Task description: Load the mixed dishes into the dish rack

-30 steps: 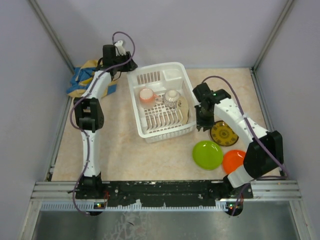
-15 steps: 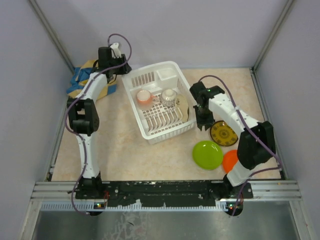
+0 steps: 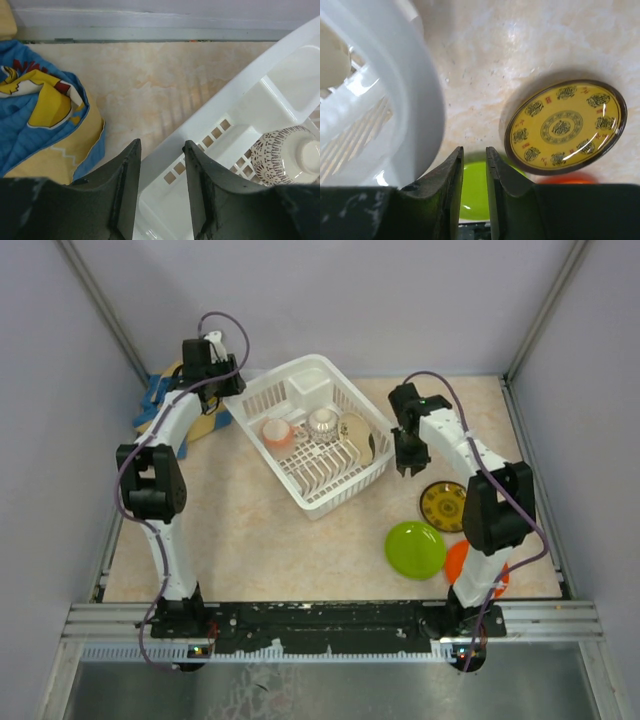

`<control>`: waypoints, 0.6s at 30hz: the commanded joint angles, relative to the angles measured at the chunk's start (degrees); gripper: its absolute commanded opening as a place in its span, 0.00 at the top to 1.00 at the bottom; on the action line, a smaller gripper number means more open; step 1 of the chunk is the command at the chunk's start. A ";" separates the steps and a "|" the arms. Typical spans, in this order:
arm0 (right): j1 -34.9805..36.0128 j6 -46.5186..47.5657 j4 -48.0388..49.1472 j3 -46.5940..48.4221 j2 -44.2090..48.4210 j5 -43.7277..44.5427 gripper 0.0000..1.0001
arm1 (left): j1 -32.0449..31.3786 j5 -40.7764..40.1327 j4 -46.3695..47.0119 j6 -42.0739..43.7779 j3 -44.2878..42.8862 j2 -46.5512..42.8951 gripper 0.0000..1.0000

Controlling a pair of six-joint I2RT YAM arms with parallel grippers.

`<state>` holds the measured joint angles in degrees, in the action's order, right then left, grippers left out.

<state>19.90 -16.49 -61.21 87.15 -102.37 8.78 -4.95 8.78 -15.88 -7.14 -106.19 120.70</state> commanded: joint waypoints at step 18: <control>-22.16 -1.72 9.89 -16.87 10.96 -1.57 0.32 | 1.69 5.48 -0.56 -8.55 -2.34 -6.76 0.23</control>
<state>-0.86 -17.23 -52.05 70.98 -94.37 5.56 -3.90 12.43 -18.31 -14.57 -106.83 117.27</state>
